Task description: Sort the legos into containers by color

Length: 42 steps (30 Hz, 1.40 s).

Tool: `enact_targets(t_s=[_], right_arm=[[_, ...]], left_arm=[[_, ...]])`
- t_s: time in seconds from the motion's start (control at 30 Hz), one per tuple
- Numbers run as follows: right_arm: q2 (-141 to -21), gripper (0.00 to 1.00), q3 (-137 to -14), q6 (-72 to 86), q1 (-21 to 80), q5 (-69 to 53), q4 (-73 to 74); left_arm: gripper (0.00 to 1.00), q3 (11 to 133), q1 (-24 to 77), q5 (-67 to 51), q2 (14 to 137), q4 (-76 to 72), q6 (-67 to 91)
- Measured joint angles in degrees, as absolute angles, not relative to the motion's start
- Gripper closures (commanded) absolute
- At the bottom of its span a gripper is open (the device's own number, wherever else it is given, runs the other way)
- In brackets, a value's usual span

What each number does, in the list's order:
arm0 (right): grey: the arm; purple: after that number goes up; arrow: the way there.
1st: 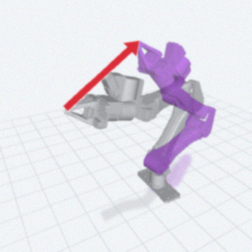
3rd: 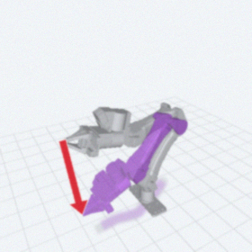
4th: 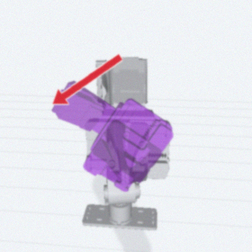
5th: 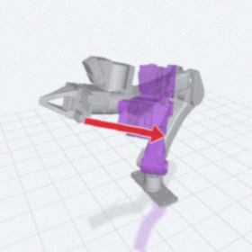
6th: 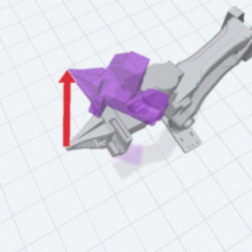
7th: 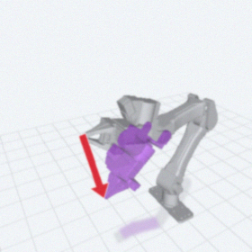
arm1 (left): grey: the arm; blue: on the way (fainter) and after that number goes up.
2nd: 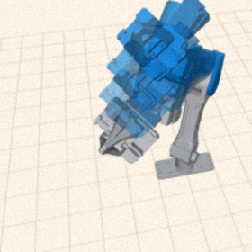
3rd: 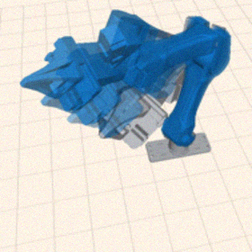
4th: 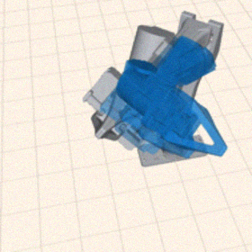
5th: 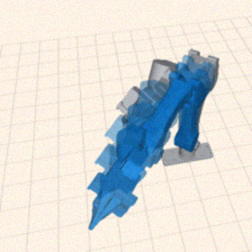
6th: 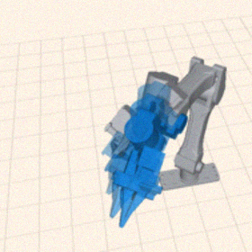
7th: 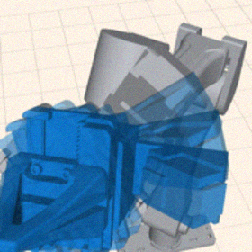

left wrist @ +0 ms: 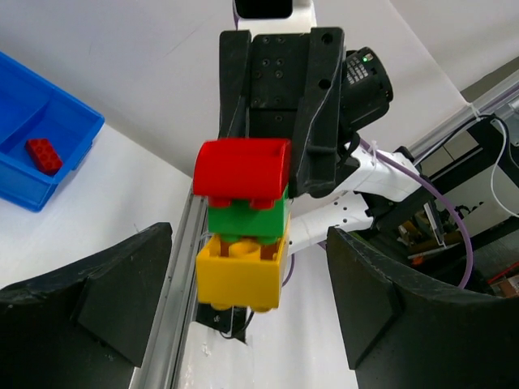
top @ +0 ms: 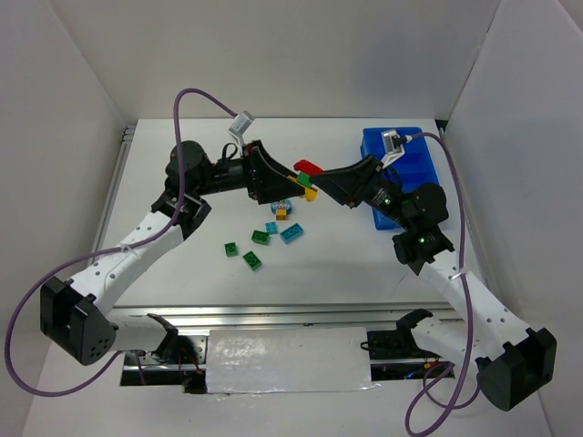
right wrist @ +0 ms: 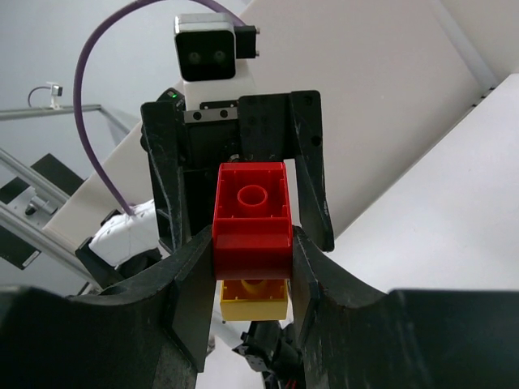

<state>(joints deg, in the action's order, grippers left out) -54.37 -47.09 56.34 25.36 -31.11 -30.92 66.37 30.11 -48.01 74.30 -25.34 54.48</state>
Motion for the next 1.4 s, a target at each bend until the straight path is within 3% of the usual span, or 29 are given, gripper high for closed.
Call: enact_targets(t_s=[0.23, 0.33, 0.47, 0.53, 0.67, 0.77, 0.83, 0.9, 1.13, 1.3, 1.4], right_arm=[[-55.13, 1.00, -46.46, 56.01, 27.11, -31.68, -30.94], [-55.61, 1.00, -46.41, 55.81, 28.03, -31.79, -30.92], [-55.64, 1.00, -45.93, 55.48, 28.25, -31.92, -31.64], [-55.57, 1.00, -45.63, 55.46, 28.25, -31.86, -32.10], [-55.55, 1.00, -45.52, 55.48, 28.27, -31.62, -32.16], [-55.55, 1.00, -45.52, 55.44, 28.29, -30.76, -31.97], [-55.46, 1.00, -45.52, 55.27, 28.32, -30.30, -31.77], [-55.20, 1.00, -45.52, 54.76, 28.34, -29.76, -31.24], [-54.63, 1.00, -45.56, 54.11, 28.36, -29.26, -30.61], [-54.50, 1.00, -45.54, 54.37, 28.36, -29.80, -31.07], [-54.50, 1.00, -45.54, 54.37, 28.36, -30.22, -31.16]], left_arm=[[0.23, 66.37, 30.11, -47.81, 74.52, -26.26, 55.55], [0.37, 66.37, 30.11, -47.77, 74.67, -26.59, 55.86], [0.64, 66.37, 30.09, -48.27, 74.87, -27.22, 56.93], [0.62, 66.37, 30.06, -48.38, 74.87, -27.22, 57.19], [0.28, 66.22, 30.06, -48.45, 74.89, -27.62, 57.30], [0.19, 66.04, 30.13, -48.82, 74.89, -28.08, 57.25], [0.19, 65.98, 30.17, -49.10, 74.89, -28.18, 57.23], [0.20, 65.95, 30.20, -49.43, 74.89, -28.18, 57.19], [0.51, 65.19, 30.17, -49.91, 74.83, -27.97, 56.99], [0.56, 64.97, 30.09, -50.02, 74.81, -28.05, 57.28], [0.70, 64.97, 30.09, -50.09, 74.81, -28.23, 57.39]])
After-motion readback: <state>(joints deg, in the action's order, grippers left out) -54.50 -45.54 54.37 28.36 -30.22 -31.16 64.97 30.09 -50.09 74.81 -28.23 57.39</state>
